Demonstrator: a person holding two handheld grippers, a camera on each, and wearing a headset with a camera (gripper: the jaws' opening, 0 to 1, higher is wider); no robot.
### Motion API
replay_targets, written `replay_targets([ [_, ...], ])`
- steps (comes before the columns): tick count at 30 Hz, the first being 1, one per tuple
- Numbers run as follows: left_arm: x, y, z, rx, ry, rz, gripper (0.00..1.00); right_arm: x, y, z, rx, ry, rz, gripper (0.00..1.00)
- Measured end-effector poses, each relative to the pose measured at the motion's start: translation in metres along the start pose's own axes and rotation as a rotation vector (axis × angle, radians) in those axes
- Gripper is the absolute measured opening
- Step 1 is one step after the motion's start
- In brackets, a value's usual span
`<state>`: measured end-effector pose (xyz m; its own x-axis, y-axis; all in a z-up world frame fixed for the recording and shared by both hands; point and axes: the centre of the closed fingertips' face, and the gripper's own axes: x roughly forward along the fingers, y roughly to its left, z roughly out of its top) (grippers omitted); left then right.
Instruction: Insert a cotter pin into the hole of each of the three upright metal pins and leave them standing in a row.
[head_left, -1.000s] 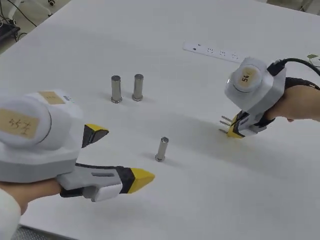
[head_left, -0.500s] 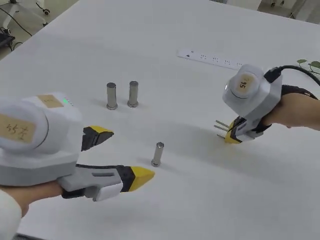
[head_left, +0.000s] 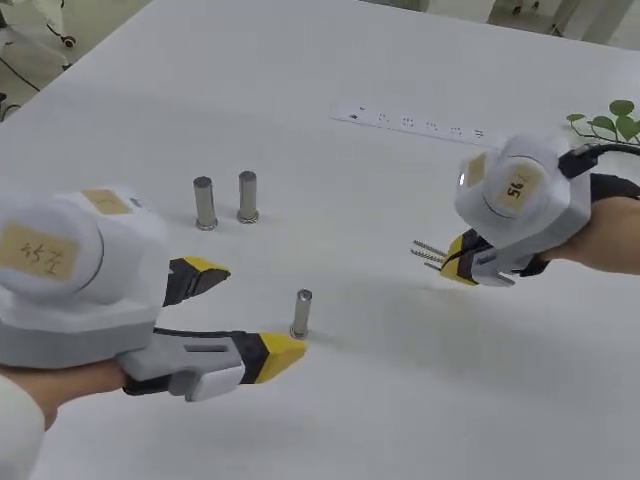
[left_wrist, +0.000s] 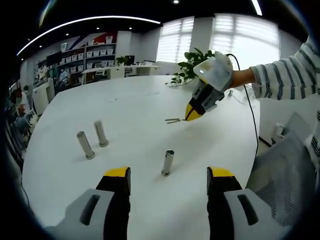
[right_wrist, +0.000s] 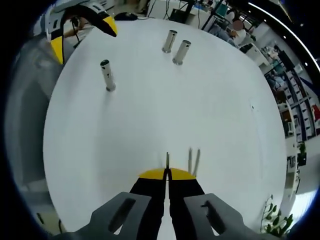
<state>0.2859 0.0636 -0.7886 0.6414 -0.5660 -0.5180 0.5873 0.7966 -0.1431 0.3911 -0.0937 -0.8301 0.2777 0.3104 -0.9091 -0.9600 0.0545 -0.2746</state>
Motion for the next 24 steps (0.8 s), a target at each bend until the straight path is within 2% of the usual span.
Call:
replay_targets([
  [4, 0.002, -0.001, 0.005, 0.007, -0.005, -0.013, 0.58, -0.008, 0.008, 0.011, -0.028, -0.040, 0.004, 0.01],
  [10, 0.005, -0.002, 0.016, 0.005, -0.016, -0.035, 0.57, -0.017, 0.017, 0.028, -0.063, -0.109, -0.025, 0.01],
  [12, 0.007, -0.003, 0.019, -0.001, -0.018, -0.043, 0.57, -0.021, 0.021, 0.036, -0.054, -0.147, -0.035, 0.01],
  [17, 0.010, -0.004, 0.030, -0.063, -0.045, -0.064, 0.58, -0.032, 0.027, 0.049, -0.037, -0.221, -0.068, 0.01],
  [21, 0.014, -0.007, 0.033, -0.058, -0.041, -0.081, 0.58, -0.040, 0.031, 0.054, -0.030, -0.255, -0.094, 0.01],
  [24, 0.017, -0.007, 0.032, -0.056, -0.022, -0.079, 0.56, -0.044, 0.036, 0.059, -0.017, -0.285, -0.096, 0.01],
])
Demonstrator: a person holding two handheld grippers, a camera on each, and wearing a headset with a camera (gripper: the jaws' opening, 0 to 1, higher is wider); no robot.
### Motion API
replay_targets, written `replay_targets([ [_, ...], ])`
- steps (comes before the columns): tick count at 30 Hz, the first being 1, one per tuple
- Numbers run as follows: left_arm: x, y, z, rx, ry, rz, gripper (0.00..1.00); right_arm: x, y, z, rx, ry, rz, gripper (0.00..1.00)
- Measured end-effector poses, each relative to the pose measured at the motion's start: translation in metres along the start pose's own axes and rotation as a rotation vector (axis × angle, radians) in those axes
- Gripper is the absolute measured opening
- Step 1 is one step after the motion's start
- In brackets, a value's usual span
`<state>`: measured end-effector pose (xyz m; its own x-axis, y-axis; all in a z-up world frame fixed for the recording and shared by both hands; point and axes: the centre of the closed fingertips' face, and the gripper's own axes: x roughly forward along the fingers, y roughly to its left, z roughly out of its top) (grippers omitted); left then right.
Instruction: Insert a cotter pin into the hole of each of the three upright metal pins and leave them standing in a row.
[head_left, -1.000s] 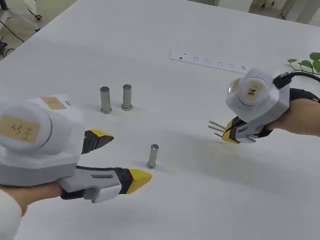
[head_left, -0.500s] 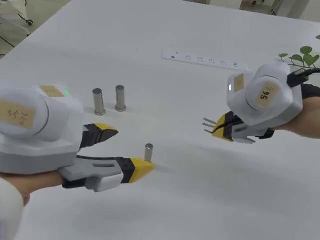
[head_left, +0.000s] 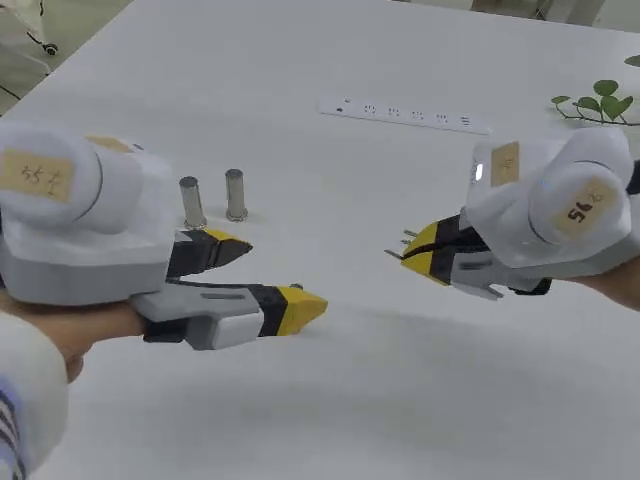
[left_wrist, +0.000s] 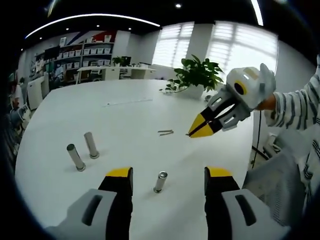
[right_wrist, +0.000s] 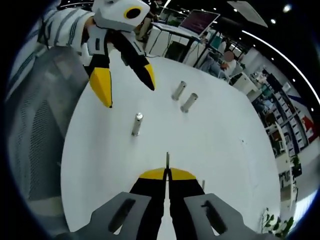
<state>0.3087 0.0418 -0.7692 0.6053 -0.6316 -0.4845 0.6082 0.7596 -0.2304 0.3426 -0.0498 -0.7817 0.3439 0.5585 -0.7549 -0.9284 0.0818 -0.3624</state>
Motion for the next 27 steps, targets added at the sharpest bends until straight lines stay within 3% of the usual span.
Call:
replay_targets([
  [5, 0.005, -0.007, 0.002, -0.034, 0.000, -0.030, 0.55, -0.006, 0.010, 0.009, 0.009, -0.046, -0.005, 0.01],
  [9, 0.008, -0.018, -0.002, -0.140, 0.035, -0.083, 0.54, -0.010, 0.016, 0.011, -0.005, -0.061, -0.010, 0.01],
  [11, 0.009, -0.018, 0.000, -0.130, 0.022, -0.088, 0.53, -0.011, 0.018, 0.012, -0.003, -0.067, -0.011, 0.01],
  [15, 0.010, -0.029, 0.005, -0.172, 0.004, -0.136, 0.49, -0.012, 0.025, 0.014, 0.007, -0.087, -0.008, 0.01],
  [20, 0.014, -0.035, 0.005, -0.194, 0.013, -0.163, 0.47, -0.011, 0.036, 0.018, -0.002, -0.103, 0.007, 0.01],
  [27, 0.017, -0.048, 0.003, -0.212, 0.021, -0.219, 0.36, -0.009, 0.045, 0.023, -0.001, -0.124, 0.017, 0.01],
])
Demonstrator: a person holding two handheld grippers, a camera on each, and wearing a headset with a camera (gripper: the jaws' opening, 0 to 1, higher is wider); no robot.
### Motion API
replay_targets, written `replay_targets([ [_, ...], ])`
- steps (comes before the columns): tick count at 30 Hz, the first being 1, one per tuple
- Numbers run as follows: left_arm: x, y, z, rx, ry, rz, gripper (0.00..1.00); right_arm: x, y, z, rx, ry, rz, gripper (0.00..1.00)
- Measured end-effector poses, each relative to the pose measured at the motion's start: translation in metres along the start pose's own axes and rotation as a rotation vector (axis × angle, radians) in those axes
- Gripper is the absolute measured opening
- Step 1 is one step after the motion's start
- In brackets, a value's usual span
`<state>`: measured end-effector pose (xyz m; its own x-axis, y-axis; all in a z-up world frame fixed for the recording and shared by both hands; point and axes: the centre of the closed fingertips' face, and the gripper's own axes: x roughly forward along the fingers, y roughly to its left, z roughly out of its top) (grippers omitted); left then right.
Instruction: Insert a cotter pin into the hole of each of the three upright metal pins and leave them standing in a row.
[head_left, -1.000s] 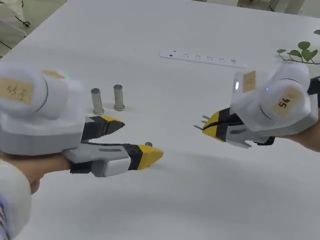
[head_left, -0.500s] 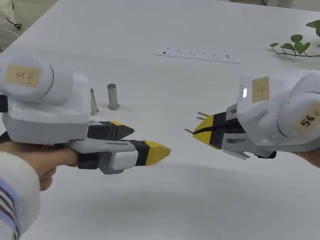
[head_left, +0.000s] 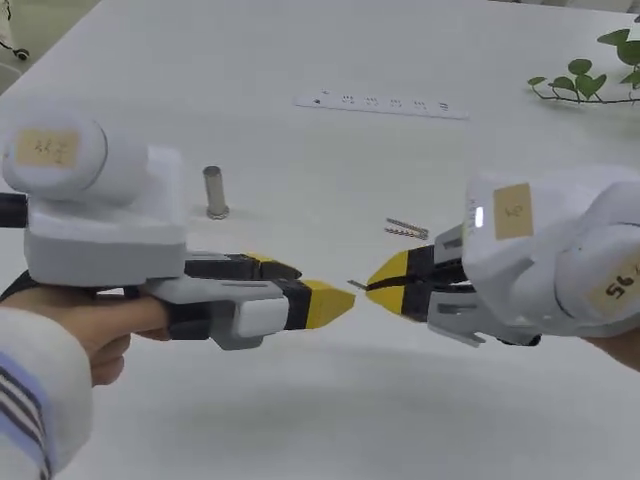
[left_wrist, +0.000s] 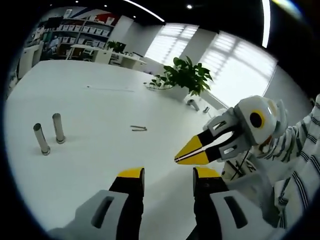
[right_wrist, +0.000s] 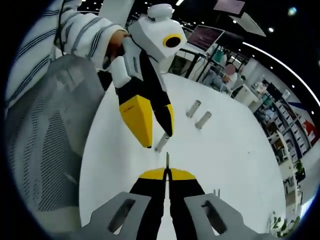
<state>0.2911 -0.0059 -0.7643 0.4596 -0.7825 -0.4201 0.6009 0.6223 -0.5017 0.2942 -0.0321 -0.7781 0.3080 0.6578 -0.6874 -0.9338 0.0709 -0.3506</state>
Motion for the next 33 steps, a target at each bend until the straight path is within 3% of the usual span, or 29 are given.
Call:
replay_targets([
  [10, 0.005, -0.013, -0.004, -0.063, 0.012, -0.069, 0.23, -0.001, 0.008, 0.004, -0.025, -0.007, 0.012, 0.01],
  [15, 0.006, -0.019, -0.004, -0.070, 0.010, -0.101, 0.10, -0.002, 0.009, 0.006, -0.030, -0.013, 0.008, 0.01],
  [33, 0.008, -0.018, -0.007, -0.112, 0.021, -0.100, 0.04, -0.003, 0.012, 0.013, -0.060, -0.027, 0.034, 0.01],
])
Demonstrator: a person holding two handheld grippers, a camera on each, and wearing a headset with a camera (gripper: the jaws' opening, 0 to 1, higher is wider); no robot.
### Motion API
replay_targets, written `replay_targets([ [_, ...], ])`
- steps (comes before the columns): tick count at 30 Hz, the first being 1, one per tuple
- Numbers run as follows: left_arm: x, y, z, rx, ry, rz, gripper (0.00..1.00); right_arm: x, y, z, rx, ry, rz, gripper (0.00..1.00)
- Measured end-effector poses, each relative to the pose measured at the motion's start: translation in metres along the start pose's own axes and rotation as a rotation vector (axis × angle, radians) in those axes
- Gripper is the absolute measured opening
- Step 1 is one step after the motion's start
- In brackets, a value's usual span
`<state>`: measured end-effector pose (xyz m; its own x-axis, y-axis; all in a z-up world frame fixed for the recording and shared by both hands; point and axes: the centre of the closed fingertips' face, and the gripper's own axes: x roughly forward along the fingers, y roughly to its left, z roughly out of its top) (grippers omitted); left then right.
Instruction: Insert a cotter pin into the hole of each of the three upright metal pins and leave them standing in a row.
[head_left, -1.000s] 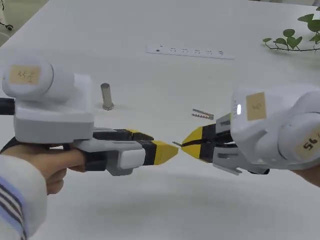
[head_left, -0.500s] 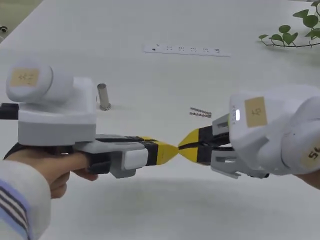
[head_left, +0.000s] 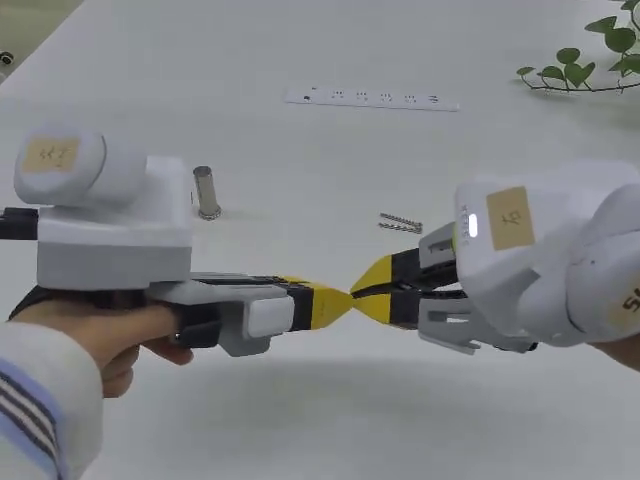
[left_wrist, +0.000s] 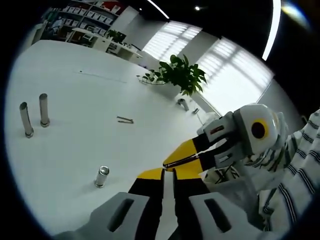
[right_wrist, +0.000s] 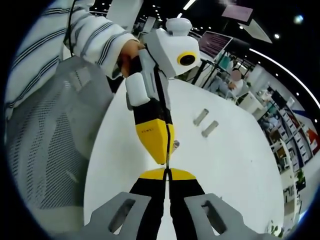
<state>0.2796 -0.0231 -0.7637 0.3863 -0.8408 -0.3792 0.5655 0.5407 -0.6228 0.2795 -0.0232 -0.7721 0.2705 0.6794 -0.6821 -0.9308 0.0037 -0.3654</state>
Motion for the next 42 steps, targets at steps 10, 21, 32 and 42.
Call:
replay_targets([
  [10, 0.0004, -0.0006, -0.0013, -0.006, 0.004, -0.004, 0.04, -0.0005, 0.0014, 0.0012, -0.008, -0.001, 0.005, 0.01],
  [21, -0.0006, 0.0014, -0.0026, -0.035, 0.004, -0.001, 0.01, -0.0003, 0.0031, 0.0032, -0.019, -0.001, -0.002, 0.01],
  [32, 0.0004, -0.0002, -0.0009, -0.094, -0.017, -0.013, 0.01, -0.0027, 0.0012, 0.0040, -0.044, 0.007, -0.023, 0.01],
  [42, 0.0009, 0.0023, 0.0003, -0.121, -0.043, -0.004, 0.02, -0.0020, -0.0013, 0.0044, -0.018, 0.005, -0.045, 0.01],
])
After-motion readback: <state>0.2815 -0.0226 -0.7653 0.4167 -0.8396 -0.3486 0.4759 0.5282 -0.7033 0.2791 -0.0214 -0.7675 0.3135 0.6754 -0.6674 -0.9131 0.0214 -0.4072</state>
